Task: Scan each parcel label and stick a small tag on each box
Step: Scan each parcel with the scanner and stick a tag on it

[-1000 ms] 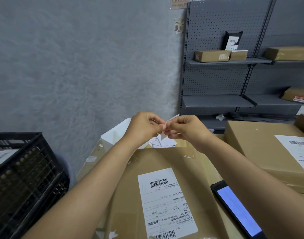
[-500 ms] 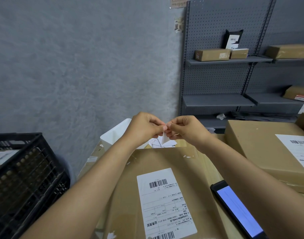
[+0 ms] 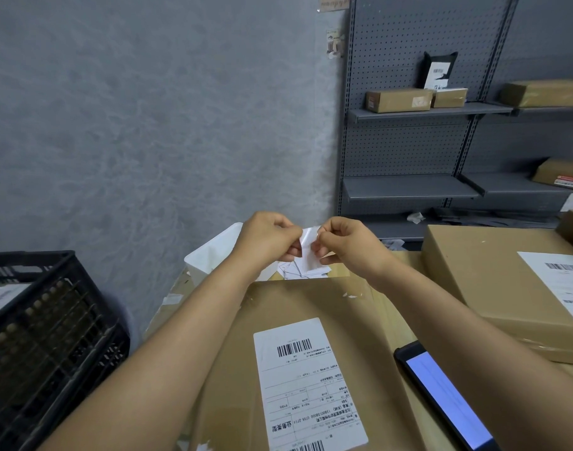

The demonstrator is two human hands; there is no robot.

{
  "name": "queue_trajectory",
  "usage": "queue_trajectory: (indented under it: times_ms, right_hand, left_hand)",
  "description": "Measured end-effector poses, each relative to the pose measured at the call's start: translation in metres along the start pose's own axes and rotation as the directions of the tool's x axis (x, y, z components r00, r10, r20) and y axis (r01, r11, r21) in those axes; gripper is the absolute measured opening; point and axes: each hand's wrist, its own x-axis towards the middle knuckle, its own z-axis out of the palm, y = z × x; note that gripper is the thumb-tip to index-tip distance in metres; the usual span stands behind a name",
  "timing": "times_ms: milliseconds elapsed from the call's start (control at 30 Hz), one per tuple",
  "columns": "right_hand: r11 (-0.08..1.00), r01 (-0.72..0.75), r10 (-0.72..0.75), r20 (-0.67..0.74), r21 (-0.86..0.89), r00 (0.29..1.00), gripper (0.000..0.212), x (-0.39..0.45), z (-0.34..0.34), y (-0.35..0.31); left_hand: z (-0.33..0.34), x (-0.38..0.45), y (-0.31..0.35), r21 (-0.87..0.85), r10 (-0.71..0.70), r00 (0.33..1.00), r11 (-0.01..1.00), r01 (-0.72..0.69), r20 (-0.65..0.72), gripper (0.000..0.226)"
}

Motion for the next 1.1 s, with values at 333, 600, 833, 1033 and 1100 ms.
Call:
queue_trajectory:
  times_ms: [333, 600, 833, 1033, 1100]
  right_hand:
    - [0.975, -0.178, 0.163, -0.115, -0.131, 0.980, 0.016, 0.006, -0.028, 0.034]
    - [0.973, -0.058, 0.033, -0.116, -0.225, 0.993, 0.019, 0.038, 0.027, 0.010]
    - [0.867, 0.129, -0.139, 0.016, -0.481, 0.990, 0.020, 0.079, 0.108, -0.010]
    - [0.780, 0.078, -0.109, -0.013, -0.621, 0.994, 0.020, 0.093, 0.109, -0.005]
    - [0.778, 0.075, -0.101, -0.006, -0.624, 0.995, 0.018, 0.095, 0.104, -0.005]
  left_hand:
    - [-0.071, 0.033, -0.040, -0.037, -0.154, 0.916, 0.988, 0.152, -0.371, 0.012]
    - [-0.119, 0.031, -0.060, -0.208, -0.189, 0.861, 0.973, 0.100, -0.472, 0.011]
    - [-0.144, 0.026, -0.060, -0.208, -0.112, 0.890, 0.978, 0.020, -0.443, 0.011]
    - [-0.157, 0.029, -0.058, -0.131, -0.057, 0.898, 0.991, -0.001, -0.436, 0.012]
    - [-0.159, 0.026, -0.057, -0.124, -0.054, 0.897, 0.992, 0.000, -0.438, 0.011]
